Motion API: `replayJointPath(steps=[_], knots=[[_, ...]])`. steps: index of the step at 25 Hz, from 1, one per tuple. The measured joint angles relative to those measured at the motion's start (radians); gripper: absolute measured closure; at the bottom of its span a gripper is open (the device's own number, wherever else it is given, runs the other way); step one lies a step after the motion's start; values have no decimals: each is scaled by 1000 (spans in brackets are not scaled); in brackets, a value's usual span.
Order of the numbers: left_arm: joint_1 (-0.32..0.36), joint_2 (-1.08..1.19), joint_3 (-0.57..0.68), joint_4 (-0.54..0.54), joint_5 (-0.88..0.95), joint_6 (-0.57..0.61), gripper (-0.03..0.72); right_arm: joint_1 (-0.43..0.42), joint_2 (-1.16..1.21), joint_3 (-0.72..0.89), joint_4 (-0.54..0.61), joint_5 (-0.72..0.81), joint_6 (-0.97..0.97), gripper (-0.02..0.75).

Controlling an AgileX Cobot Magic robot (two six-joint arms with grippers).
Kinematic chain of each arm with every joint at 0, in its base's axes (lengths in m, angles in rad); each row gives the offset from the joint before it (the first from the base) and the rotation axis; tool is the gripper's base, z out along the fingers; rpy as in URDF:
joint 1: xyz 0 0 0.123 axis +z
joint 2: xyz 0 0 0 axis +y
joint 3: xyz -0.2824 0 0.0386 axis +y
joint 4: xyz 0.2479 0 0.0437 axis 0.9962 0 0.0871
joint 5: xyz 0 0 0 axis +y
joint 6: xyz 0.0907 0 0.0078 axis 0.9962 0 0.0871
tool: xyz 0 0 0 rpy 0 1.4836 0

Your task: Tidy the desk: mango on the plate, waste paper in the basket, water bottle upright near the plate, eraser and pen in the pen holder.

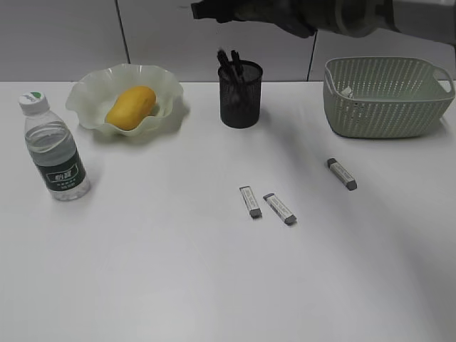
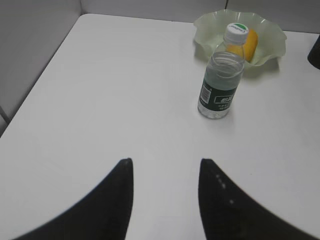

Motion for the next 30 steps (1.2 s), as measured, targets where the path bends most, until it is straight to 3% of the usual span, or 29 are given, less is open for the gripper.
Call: replayJointPath(steps=[6, 10, 17, 20, 24, 30], knots=[[0, 0, 0, 0, 0, 0, 367, 3, -5, 0, 3, 57, -2, 449], [0, 0, 0, 0, 0, 0, 367, 27, -67, 1, 55, 351, -43, 449], [0, 0, 0, 0, 0, 0, 367, 65, -315, 1, 531, 935, -604, 449], [0, 0, 0, 0, 0, 0, 367, 69, -437, 33, 606, 1091, -703, 449], [0, 0, 0, 0, 0, 0, 367, 71, -690, 270, 591, 1151, -702, 449], [0, 7, 0, -5, 0, 2, 367, 72, -1252, 976, 588, 1154, -563, 449]])
